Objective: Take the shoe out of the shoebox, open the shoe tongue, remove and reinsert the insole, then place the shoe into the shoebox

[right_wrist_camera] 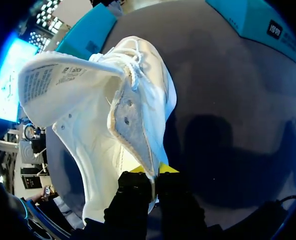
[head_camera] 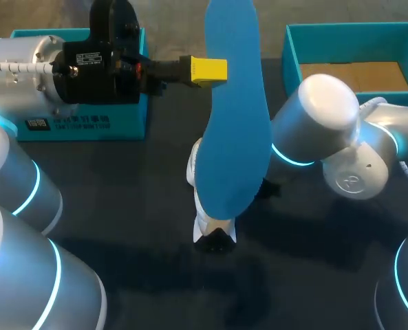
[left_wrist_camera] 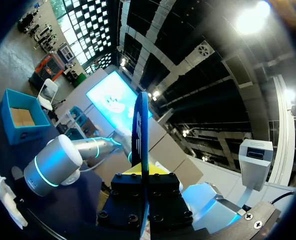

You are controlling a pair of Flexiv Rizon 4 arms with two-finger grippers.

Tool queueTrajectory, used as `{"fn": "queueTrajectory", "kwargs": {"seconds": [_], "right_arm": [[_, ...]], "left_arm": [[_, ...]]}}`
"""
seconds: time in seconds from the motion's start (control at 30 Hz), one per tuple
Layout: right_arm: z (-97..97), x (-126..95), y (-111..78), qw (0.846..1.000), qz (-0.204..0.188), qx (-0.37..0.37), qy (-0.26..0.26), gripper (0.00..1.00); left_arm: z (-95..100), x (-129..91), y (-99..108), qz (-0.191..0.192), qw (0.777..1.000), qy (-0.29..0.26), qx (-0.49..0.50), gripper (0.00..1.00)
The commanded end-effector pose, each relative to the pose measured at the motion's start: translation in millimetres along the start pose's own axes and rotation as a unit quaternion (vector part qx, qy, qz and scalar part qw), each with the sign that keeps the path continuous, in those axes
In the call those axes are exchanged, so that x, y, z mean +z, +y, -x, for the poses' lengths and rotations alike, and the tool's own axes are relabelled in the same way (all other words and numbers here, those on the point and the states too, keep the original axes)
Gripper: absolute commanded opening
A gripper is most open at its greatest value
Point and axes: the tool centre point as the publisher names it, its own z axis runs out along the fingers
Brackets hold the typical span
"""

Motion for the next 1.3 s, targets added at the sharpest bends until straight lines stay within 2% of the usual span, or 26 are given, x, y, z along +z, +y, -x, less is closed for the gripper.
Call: {"fn": "queueTrajectory", "kwargs": {"seconds": [0.03, 0.07, 0.1, 0.33, 0.47, 0.6, 0.63, 1.03, 1.07, 1.17, 1.3], "right_arm": [[-2.8, 6.8, -3.1, 1.0, 0.0, 0.001, 0.0, 0.48], [-3.4, 6.8, -3.5, 1.0, 0.0, 0.001, 0.001, 0.78], [-4.1, 6.0, -3.9, 1.0, 0.0, 0.003, 0.003, 1.0], [-14.5, -14.3, -5.4, 1.0, -0.006, 0.011, 0.015, 1.0], [-19.0, -27.8, -7.6, 0.999, -0.012, 0.024, 0.047, 1.0], [-23.0, -49.3, -7.4, 0.996, -0.003, 0.016, 0.087, 1.0], [-24.5, -57.8, -5.9, 0.995, 0.01, -0.002, 0.101, 1.0], [-24.5, -57.8, -5.9, 0.995, 0.01, -0.002, 0.101, 1.0], [-26.2, -63.5, -3.7, 0.994, 0.013, -0.007, 0.111, 1.0], [-29.7, -84.4, 1.8, 0.973, 0.044, -0.016, 0.226, 1.0], [-32.2, -111.2, 8.2, 0.956, 0.062, -0.03, 0.284, 1.0]], "left_arm": [[-2.3, 3.0, 4.2, -0.005, 1.0, -0.002, 0.0, 0.0], [-2.3, 3.0, 4.2, -0.005, 1.0, -0.002, 0.0, 0.0], [-2.3, 3.0, 4.2, -0.005, 1.0, -0.002, 0.0, 0.0], [-2.3, 3.0, 4.2, -0.005, 1.0, -0.002, 0.0, 0.0], [-2.3, 3.0, 4.2, -0.005, 1.0, -0.002, 0.0, 0.0], [-2.3, 3.0, 4.2, -0.005, 1.0, -0.002, 0.0, 0.0], [-2.3, 3.0, 4.2, -0.005, 1.0, -0.002, 0.0, 0.0], [-2.3, 3.0, 4.2, -0.005, 1.0, -0.002, 0.0, 0.0], [-2.3, 3.0, 4.2, -0.005, 1.0, -0.002, 0.0, 0.0], [-2.3, 3.0, 4.2, -0.005, 1.0, -0.002, 0.0, 0.0], [-2.3, 3.0, 4.2, -0.005, 1.0, -0.002, 0.0, 0.0]]}}
